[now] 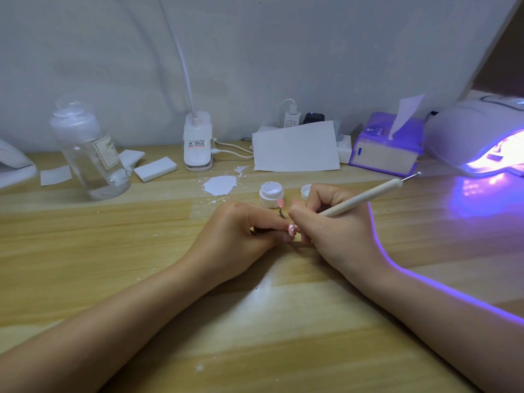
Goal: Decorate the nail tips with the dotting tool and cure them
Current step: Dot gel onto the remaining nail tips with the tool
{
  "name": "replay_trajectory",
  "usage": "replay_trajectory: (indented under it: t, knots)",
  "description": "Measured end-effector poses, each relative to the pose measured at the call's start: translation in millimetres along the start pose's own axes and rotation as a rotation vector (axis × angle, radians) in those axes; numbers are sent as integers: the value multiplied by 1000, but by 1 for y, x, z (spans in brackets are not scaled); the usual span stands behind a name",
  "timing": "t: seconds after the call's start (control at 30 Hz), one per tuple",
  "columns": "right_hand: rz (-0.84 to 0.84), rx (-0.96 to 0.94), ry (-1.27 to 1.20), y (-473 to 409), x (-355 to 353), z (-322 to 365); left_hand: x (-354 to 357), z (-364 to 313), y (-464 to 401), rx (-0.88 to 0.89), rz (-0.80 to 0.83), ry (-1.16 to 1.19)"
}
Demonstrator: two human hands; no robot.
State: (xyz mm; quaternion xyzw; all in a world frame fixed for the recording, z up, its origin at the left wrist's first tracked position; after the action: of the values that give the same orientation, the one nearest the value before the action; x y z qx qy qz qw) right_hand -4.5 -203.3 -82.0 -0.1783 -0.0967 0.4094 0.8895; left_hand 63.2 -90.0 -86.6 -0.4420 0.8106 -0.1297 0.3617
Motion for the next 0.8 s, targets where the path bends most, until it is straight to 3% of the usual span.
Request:
replay_trajectory:
  t: [0.37,0.8]
  knots:
    - [-43,77,-206,-1,0,10,-2,1,0,-42,-24,55]
    - [66,-32,-116,-1,-2,6,-3,1,0,-105,-30,93]
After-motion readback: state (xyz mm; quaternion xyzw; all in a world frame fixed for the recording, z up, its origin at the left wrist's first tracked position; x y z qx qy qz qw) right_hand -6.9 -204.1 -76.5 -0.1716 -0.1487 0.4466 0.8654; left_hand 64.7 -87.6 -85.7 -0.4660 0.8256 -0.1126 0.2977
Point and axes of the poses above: each hand's wrist, its own y-axis away from the middle knuckle, its own x-axis out of the palm, z = x × y, the point moved 3 cm from there along -y, towards the middle knuckle, and after that the axes turned 12 degrees about -z, right-handed, at the moved point
